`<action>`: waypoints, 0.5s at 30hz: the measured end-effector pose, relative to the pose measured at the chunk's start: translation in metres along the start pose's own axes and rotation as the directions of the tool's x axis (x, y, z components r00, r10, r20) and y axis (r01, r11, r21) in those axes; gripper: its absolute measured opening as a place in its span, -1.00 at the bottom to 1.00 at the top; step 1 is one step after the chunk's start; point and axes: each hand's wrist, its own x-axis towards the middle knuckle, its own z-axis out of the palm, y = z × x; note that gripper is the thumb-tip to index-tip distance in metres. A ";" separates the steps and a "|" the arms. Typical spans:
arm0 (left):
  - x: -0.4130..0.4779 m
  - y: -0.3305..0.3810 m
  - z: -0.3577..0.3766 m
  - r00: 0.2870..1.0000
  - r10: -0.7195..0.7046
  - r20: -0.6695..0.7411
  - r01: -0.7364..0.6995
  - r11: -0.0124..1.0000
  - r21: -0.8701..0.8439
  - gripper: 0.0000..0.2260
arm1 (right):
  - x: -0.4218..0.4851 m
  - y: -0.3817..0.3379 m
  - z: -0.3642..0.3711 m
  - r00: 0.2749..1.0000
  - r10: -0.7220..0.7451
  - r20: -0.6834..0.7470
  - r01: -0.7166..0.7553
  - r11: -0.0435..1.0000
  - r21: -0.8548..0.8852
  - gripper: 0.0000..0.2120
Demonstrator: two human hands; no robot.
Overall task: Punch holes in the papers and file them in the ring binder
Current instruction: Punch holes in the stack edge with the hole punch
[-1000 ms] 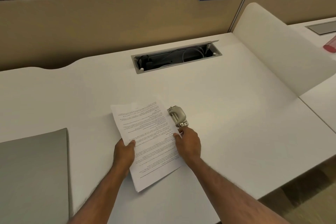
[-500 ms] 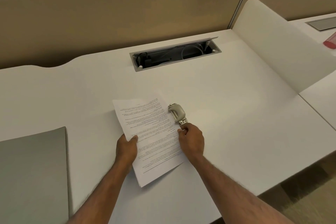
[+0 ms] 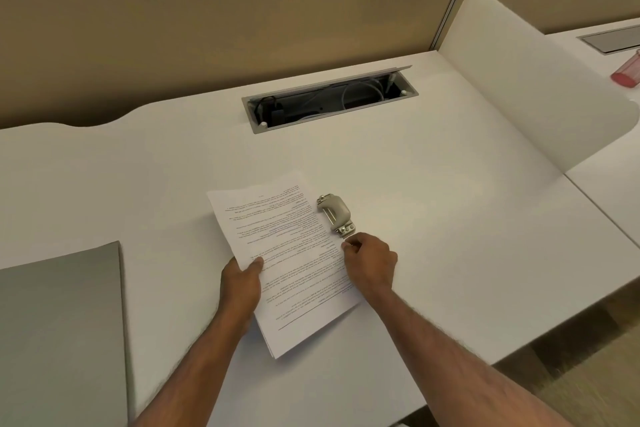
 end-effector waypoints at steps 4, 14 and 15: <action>0.001 0.006 0.007 1.000 0.001 0.011 -0.001 1.000 -0.002 -0.80 | 0.009 0.002 -0.006 1.000 0.005 0.014 -0.005 1.000 -0.017 -0.85; 0.009 0.007 0.009 1.000 -0.016 0.019 0.016 1.000 0.002 -0.83 | 0.059 -0.016 -0.023 0.979 -0.187 0.084 0.162 0.955 0.247 -0.77; 0.009 0.006 0.008 1.000 -0.016 0.019 0.016 1.000 -0.003 -0.83 | 0.062 -0.019 -0.022 0.975 -0.197 0.107 0.165 0.954 0.250 -0.77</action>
